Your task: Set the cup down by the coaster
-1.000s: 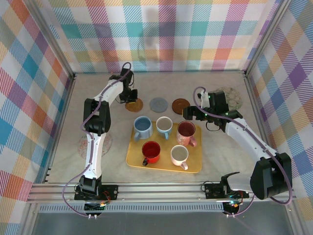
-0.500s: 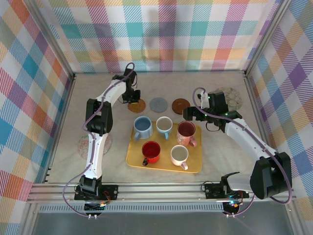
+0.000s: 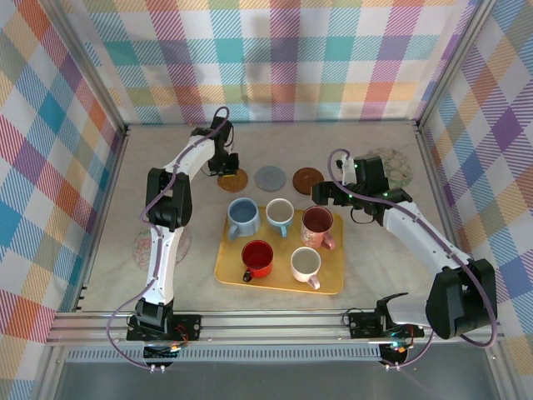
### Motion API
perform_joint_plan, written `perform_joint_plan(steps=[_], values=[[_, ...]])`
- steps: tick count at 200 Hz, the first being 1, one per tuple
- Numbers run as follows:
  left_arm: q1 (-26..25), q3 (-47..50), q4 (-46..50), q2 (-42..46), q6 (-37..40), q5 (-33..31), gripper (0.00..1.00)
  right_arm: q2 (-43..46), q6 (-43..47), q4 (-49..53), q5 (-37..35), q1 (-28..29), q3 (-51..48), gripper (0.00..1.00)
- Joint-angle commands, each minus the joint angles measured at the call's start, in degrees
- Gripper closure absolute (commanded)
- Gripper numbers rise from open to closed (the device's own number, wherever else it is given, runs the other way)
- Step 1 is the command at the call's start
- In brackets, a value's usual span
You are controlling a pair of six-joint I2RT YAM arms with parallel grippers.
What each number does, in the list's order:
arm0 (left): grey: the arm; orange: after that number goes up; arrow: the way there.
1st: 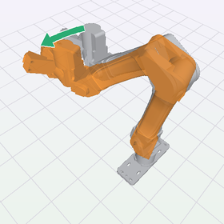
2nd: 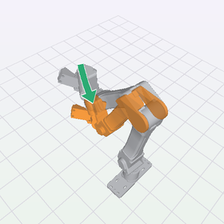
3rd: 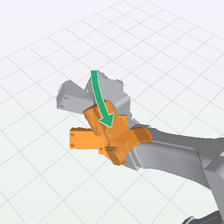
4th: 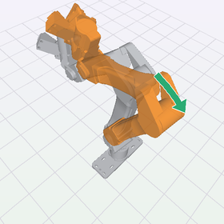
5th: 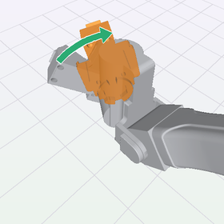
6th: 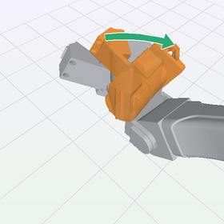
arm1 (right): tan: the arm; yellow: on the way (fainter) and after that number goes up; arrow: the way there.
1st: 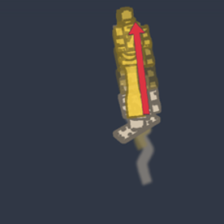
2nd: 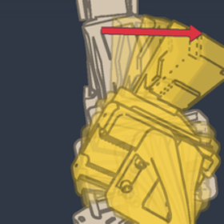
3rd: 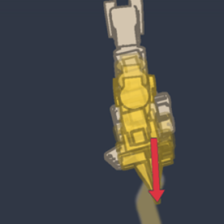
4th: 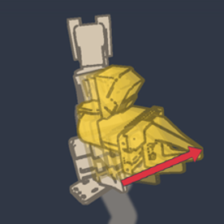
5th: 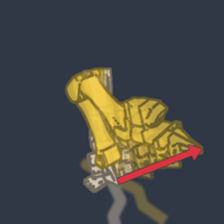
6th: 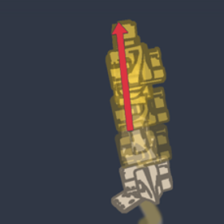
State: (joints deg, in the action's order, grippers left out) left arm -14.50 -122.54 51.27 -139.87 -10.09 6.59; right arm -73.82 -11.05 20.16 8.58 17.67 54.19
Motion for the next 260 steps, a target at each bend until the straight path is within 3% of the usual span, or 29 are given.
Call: perform_joint_plan(steps=[1, 49, 129, 166, 232, 260], values=[[-0.35, -0.94, 1.27, 2.68, -0.90, 0.40, 0.88, -0.03, 1.30, -0.97, 0.21, 0.38, -0.21, 0.01], [-0.35, -0.83, 0.46, 5.17, -2.86, 2.18, 0.85, 0.34, 1.50, -0.83, 0.29, 0.43, 0.00, 0.01], [-0.35, -0.03, 0.95, 16.79, -2.65, 0.34, 0.58, 2.06, 7.40, 4.71, 1.54, 0.43, 5.16, 0.01], [-0.44, 8.75, -1.09, 26.08, -3.42, 0.28, 0.38, 2.62, 8.63, 2.56, 5.61, 1.38, 4.83, 0.01], [-0.39, 29.54, -1.63, 45.91, -4.98, -7.03, 0.00, 5.11, 13.72, -2.89, 15.08, 6.84, 2.68, 0.01], [-0.42, 35.49, 1.18, 51.13, -5.75, -9.69, 0.00, 6.14, 15.13, -5.03, 17.82, 8.80, 1.95, 0.01]])
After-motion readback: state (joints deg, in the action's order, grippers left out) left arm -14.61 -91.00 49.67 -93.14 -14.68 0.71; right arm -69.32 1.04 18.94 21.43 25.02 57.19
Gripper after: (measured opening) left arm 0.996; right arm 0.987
